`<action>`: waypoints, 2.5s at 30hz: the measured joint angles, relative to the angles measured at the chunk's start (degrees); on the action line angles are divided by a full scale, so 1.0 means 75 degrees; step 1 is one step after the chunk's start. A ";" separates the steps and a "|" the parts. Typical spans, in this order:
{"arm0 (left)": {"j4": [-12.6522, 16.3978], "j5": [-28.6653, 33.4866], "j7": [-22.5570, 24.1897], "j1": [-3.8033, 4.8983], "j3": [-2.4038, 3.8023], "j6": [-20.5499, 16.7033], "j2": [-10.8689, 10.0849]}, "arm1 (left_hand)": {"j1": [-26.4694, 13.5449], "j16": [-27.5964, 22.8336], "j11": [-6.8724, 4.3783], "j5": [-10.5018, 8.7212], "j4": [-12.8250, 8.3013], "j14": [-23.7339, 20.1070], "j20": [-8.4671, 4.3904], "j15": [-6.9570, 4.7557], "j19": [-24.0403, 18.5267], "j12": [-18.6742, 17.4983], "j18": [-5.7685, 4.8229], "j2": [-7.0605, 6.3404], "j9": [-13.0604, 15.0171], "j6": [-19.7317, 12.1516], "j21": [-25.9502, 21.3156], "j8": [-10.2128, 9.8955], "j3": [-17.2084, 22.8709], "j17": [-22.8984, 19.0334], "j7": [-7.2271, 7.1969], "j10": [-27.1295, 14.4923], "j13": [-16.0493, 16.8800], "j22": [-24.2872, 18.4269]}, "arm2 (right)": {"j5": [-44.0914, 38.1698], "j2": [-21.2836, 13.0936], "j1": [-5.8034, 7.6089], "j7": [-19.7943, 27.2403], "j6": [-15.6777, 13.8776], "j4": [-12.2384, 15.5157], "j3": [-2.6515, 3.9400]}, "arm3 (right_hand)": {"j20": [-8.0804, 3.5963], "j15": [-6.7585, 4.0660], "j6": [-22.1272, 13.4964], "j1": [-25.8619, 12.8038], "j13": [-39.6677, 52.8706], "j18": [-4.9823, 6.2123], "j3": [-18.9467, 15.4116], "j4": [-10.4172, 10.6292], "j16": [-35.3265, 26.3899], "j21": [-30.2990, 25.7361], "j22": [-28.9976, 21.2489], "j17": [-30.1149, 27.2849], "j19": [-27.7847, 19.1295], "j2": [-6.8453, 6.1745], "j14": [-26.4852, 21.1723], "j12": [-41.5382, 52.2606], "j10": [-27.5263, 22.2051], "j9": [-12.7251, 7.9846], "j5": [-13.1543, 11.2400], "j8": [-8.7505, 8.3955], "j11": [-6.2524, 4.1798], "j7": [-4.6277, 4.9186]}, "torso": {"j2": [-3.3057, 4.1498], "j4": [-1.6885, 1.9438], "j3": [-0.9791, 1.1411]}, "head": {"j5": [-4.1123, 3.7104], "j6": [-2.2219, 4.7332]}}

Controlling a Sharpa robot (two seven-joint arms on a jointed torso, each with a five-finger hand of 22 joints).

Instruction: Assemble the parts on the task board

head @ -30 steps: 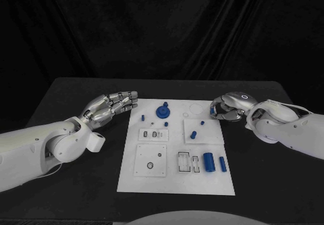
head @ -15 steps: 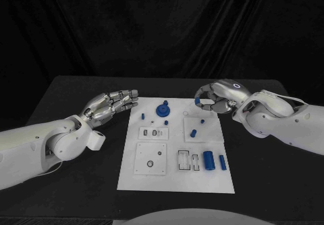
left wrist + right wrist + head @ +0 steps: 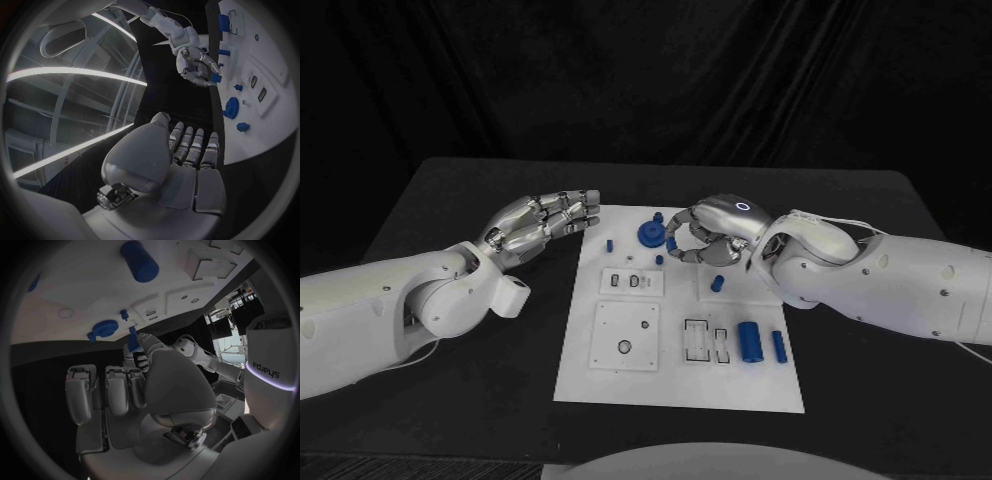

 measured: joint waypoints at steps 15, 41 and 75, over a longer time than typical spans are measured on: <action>-0.0073 -0.0001 -0.0013 0.0000 0.0000 0.0010 0.0117 | 0.0000 0.0000 0.0000 0.0000 0.0000 0.0000 0.0000 0.0000 0.0000 0.0000 0.0000 0.0000 0.0000 0.0000 0.0000 0.0000 -0.0001 0.0000 0.0000 0.0000 0.0000 0.0000 | 0.0003 0.0589 -0.0308 -0.0305 0.0580 -0.0358 0.0001 | 0.0000 0.0045 -0.0057 -0.0043 -0.0001 -0.0001 0.0020 -0.0022 0.0000 -0.0138 0.0006 0.0000 0.0000 -0.0043 0.0010 0.0000 0.0001 0.0004 0.0002 0.0032 0.0056 0.0055 | 0.0004 0.0004 0.0006 | -0.0021 -0.0049; -0.0113 -0.0001 -0.0040 0.0000 0.0000 0.0063 0.0155 | 0.0000 0.0000 0.0000 0.0000 0.0000 0.0000 0.0000 0.0000 0.0000 0.0000 0.0000 0.0000 0.0000 0.0000 0.0000 0.0000 -0.0001 0.0000 0.0000 0.0000 0.0000 0.0000 | 0.0010 0.0755 -0.0417 -0.0500 0.0882 -0.0419 0.0018 | 0.0056 0.0106 -0.0137 -0.0114 -0.0002 0.0001 0.0012 -0.0028 0.0000 -0.0212 0.0003 0.0000 -0.0001 -0.0113 -0.0008 0.0000 0.0001 0.0142 -0.0003 -0.0011 0.0110 0.0134 | 0.0000 -0.0010 0.0014 | -0.0015 -0.0094; -0.0142 -0.0001 -0.0092 0.0000 0.0000 0.0088 0.0160 | 0.0000 0.0000 0.0000 0.0000 0.0000 -0.0028 0.0028 0.0028 -0.0028 0.0000 0.0000 0.0000 0.0000 0.0000 0.0000 0.0000 0.0063 0.0000 0.0000 0.0000 0.0000 0.0000 | -0.0148 0.0791 -0.0444 -0.0584 0.1137 -0.0455 0.0017 | 0.0166 0.0173 -0.1864 -0.0499 0.0003 0.0001 -0.0393 -0.0069 0.0000 -0.0301 0.0001 0.0000 -0.0002 -0.0291 0.0006 0.0000 0.0000 -0.0510 -0.2262 -0.0844 0.0165 0.0242 | 0.0006 -0.0016 0.0010 | -0.0041 -0.0154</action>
